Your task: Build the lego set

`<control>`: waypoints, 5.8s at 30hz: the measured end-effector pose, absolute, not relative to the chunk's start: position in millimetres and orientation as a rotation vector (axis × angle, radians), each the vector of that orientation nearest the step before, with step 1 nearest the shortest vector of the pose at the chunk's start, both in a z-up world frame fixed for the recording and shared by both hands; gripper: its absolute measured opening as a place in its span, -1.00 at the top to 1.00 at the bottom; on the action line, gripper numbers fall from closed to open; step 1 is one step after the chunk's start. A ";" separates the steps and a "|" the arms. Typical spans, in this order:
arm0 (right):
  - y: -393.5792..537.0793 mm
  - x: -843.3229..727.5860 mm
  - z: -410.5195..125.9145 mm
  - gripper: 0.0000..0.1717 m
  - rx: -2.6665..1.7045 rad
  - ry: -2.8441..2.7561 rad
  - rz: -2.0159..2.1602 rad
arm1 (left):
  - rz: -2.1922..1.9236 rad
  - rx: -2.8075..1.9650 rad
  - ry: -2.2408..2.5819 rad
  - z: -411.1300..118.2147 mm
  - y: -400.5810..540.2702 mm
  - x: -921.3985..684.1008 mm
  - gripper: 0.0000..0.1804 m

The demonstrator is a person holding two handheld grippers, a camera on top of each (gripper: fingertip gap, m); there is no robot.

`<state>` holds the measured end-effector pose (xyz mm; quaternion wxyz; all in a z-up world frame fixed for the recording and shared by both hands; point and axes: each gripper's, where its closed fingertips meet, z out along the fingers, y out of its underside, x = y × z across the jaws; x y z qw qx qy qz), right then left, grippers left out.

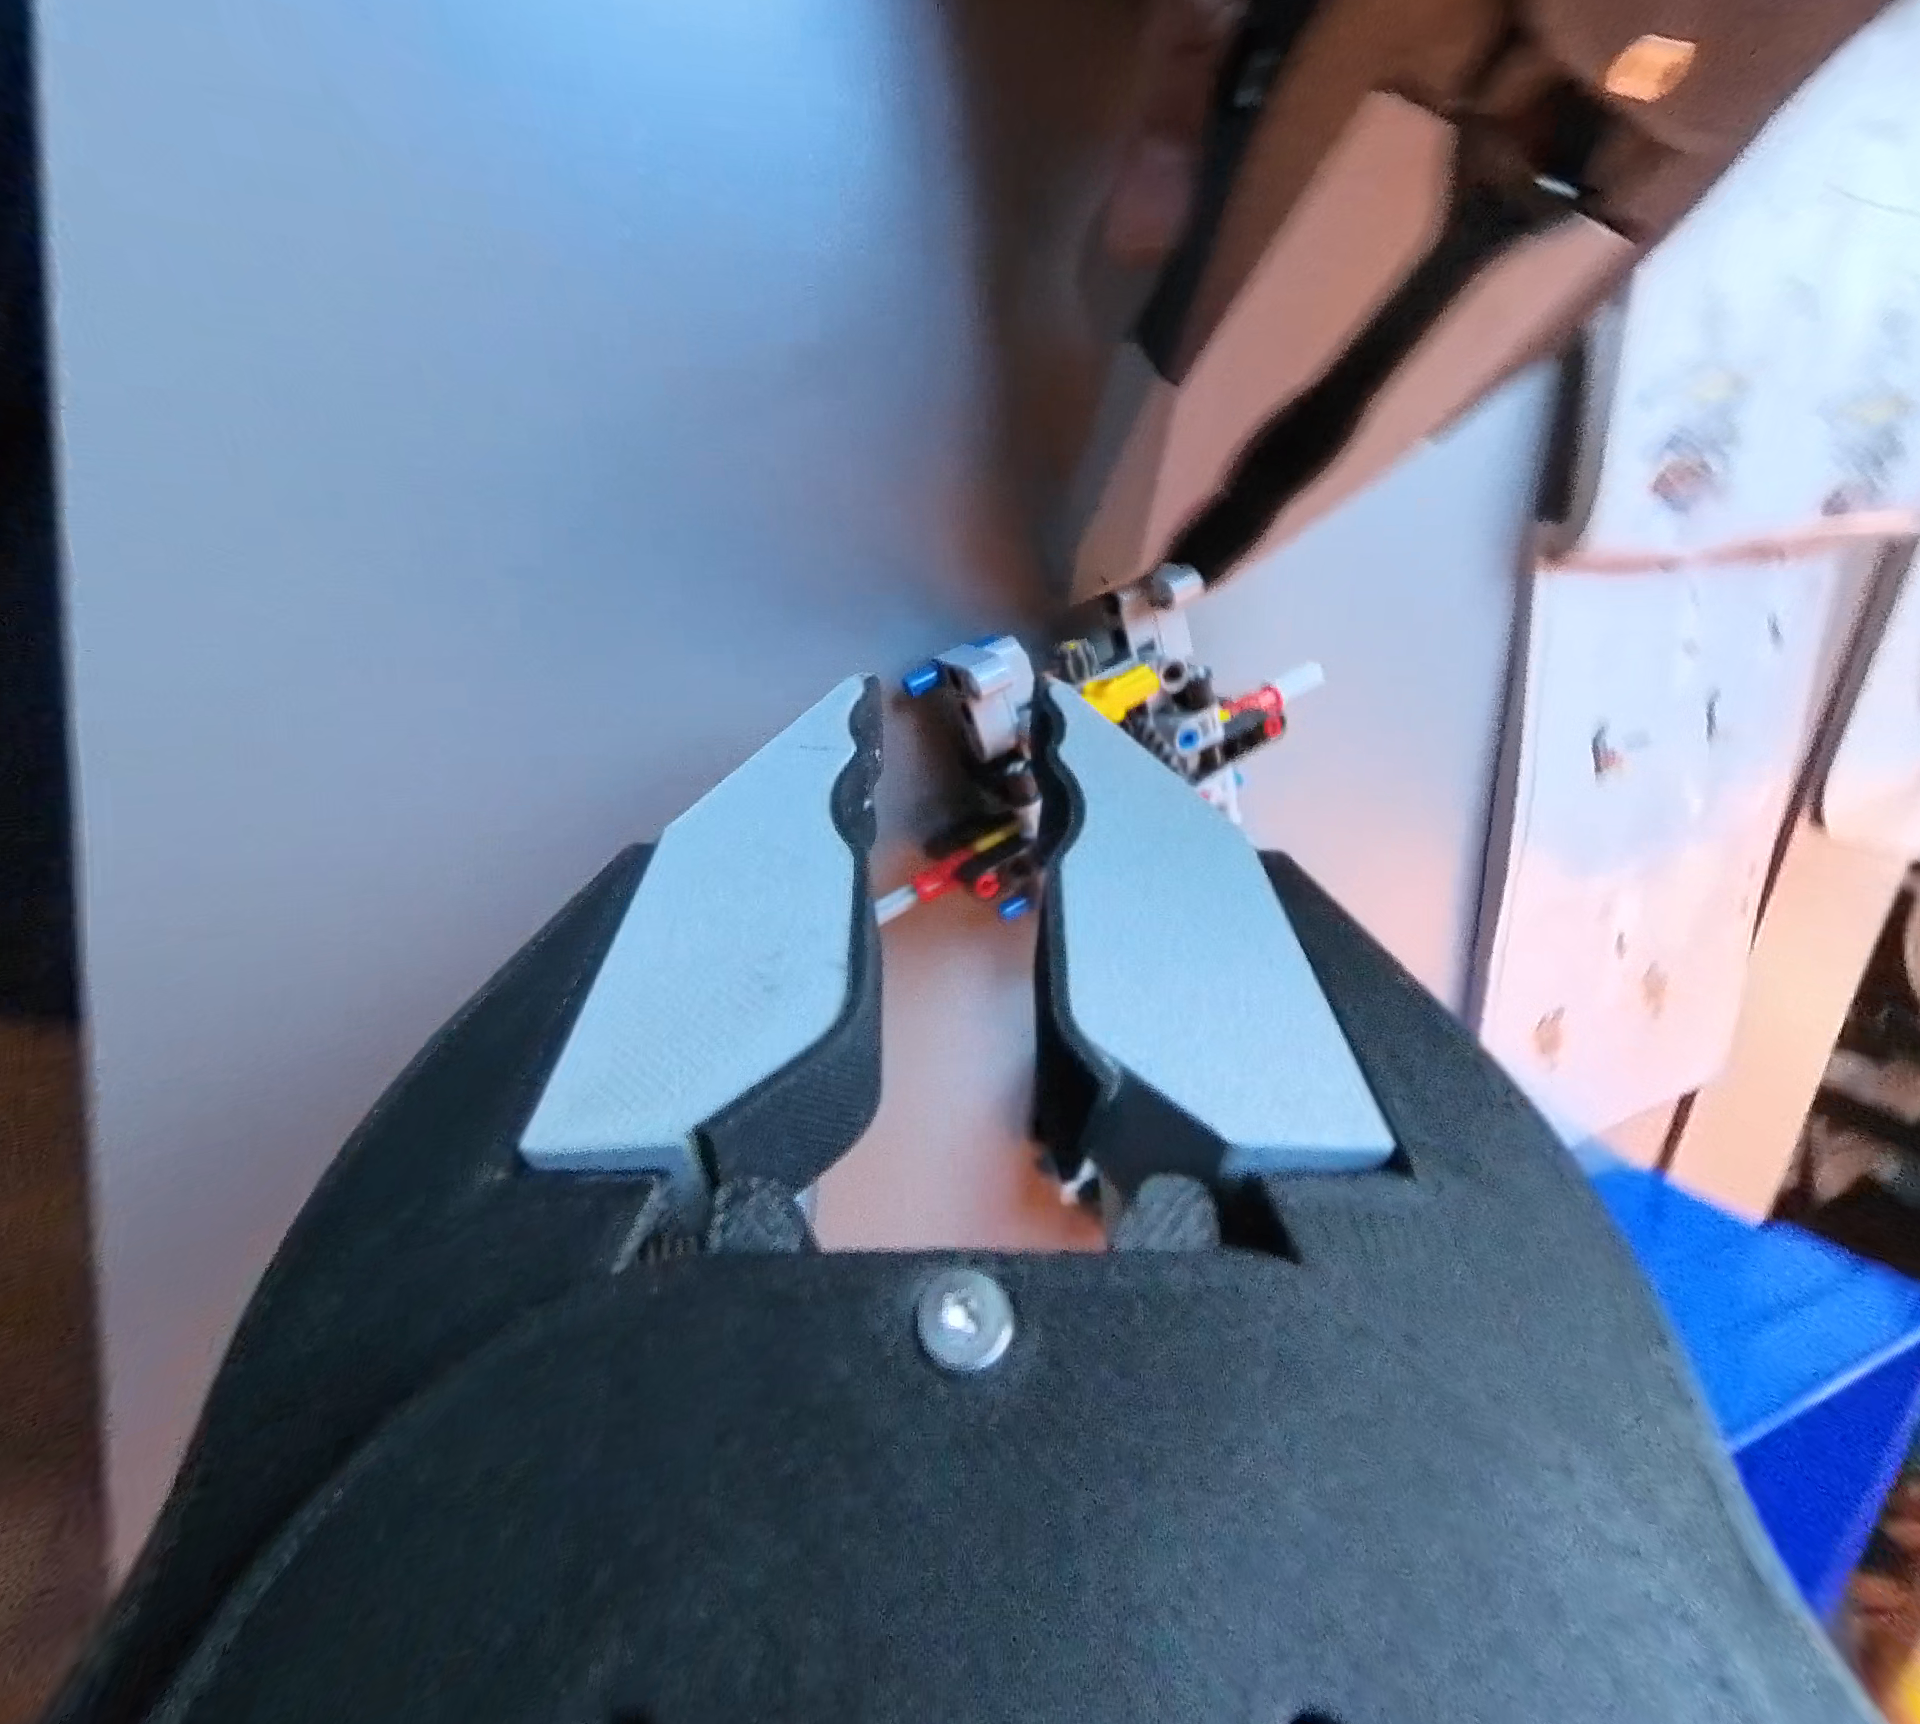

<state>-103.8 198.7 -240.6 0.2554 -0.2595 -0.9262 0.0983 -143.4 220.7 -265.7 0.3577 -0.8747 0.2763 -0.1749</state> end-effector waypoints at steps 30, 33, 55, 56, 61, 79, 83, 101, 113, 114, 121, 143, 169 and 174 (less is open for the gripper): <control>279.8 -99.3 -219.9 0.82 -1.150 -1.741 0.815 | -0.561 -2.278 0.415 -258.2 171.7 -148.2 0.61; 275.4 -99.9 -220.2 0.82 -1.132 -1.750 0.807 | -0.553 -2.287 0.429 -259.9 169.4 -147.3 0.60; 274.4 -93.9 -206.1 0.88 -1.163 -1.660 0.938 | -0.404 -2.311 0.347 -260.2 75.2 -127.9 0.60; 274.3 -94.4 -206.3 0.89 -1.166 -1.660 0.940 | -0.370 -2.318 0.300 -259.5 73.7 -141.4 0.60; 275.3 -95.9 -208.6 0.90 -1.175 -1.665 0.920 | -0.211 -2.304 0.092 -243.6 78.0 -207.7 0.63; 272.2 -95.9 -206.5 0.90 -1.168 -1.677 0.989 | 0.072 -2.505 0.793 -248.2 146.9 -277.3 0.83; 270.8 -95.3 -204.5 0.89 -1.164 -1.676 1.025 | 0.008 -2.499 1.053 -252.1 152.1 -267.9 0.87; 263.4 -90.6 -198.4 0.89 -1.131 -1.668 1.077 | -0.047 -2.615 0.856 -265.0 150.6 -240.9 0.95; 229.2 -84.3 -204.9 0.90 -1.076 -1.720 0.972 | -0.450 -2.430 0.602 -251.8 137.2 -104.7 0.70; 227.2 -84.2 -205.0 0.90 -1.072 -1.719 0.960 | -0.444 -2.451 0.602 -258.7 138.6 -101.8 0.69; 229.3 -83.1 -202.3 0.90 -1.098 -1.685 0.975 | -0.469 -2.464 0.494 -264.0 155.8 -92.0 0.80; 156.2 -131.2 -219.7 0.94 -1.145 -1.879 0.735 | -0.397 -2.374 0.465 -265.4 139.1 -130.5 0.97; 200.5 -79.8 -242.5 1.00 -1.374 -1.913 0.564 | -0.520 -2.317 0.474 -264.2 138.7 -110.2 0.97; 190.4 -61.4 -230.9 0.83 -1.361 -1.828 0.677 | -0.617 -2.298 0.495 -260.4 137.5 -79.4 0.97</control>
